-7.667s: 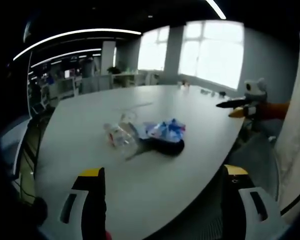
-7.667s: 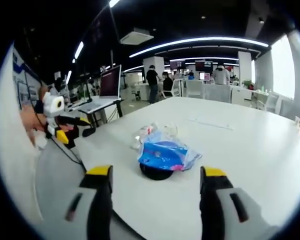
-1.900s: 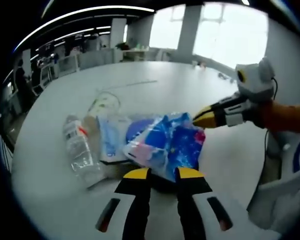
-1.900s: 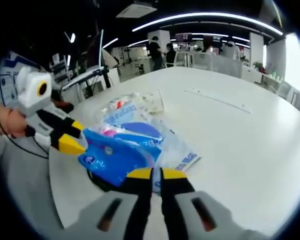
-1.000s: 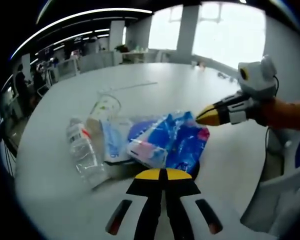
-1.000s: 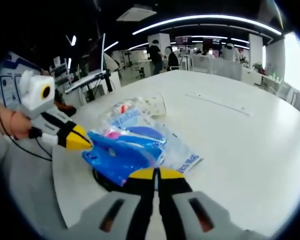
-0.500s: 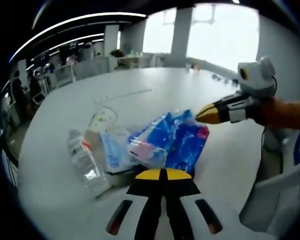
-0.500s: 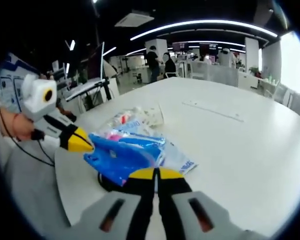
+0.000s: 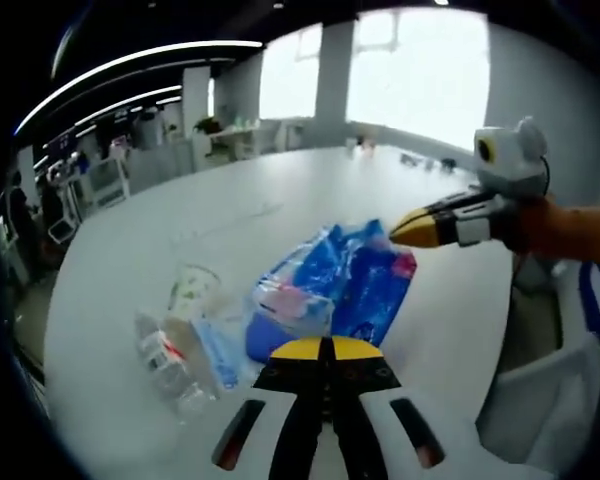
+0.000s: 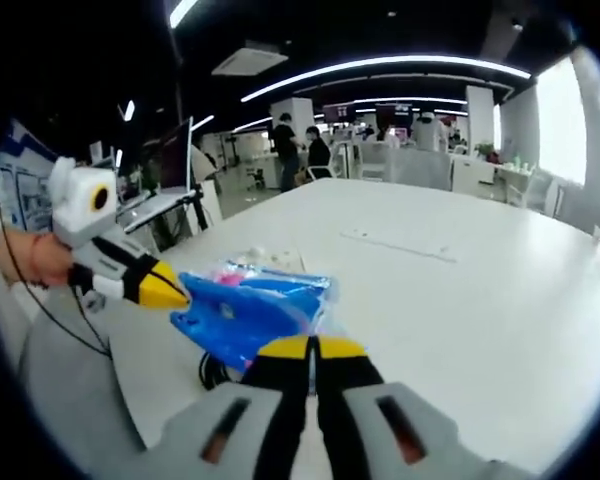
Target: Arrange the tabletop items into an orderly group along one side of the table until the central work area is clear of visible clutter.
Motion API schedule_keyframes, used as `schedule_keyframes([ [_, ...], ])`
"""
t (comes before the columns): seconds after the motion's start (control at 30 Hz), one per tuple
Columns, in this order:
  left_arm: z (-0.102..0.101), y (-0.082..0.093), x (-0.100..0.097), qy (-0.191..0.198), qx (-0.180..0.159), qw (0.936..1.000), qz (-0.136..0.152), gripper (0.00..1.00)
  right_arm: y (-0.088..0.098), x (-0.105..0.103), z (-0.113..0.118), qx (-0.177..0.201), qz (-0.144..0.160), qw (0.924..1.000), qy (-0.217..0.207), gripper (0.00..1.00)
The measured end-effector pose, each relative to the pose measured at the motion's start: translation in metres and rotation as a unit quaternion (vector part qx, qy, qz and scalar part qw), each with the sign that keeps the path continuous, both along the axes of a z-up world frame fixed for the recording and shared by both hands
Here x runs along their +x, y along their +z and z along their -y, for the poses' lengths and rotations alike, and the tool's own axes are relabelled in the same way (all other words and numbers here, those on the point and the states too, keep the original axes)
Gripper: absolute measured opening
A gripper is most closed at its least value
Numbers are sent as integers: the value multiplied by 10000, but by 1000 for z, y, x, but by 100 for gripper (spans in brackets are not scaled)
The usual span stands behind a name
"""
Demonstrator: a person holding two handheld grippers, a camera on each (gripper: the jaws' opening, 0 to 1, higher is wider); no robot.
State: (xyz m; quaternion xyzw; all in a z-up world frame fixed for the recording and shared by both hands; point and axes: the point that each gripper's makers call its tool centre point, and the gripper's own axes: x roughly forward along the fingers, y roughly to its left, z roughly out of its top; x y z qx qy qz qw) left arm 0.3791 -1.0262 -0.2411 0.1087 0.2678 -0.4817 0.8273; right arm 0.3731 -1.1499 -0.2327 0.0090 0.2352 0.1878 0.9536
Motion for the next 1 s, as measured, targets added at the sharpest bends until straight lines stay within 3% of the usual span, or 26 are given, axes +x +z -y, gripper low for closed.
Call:
schedule_keyframes([
  [0.5,65,41,11,-814,-167,9964,177,0,45,-8,62,-76,373,9966,-724,0],
  [0.73,101,51,18,-1087,-197,9935,277,0,58,-5,94,-288,475,9939,-953,0],
  [1.0,129,50,25,-1208,-248,9920,286,0,61,0,121,-414,518,9915,-1117,0],
])
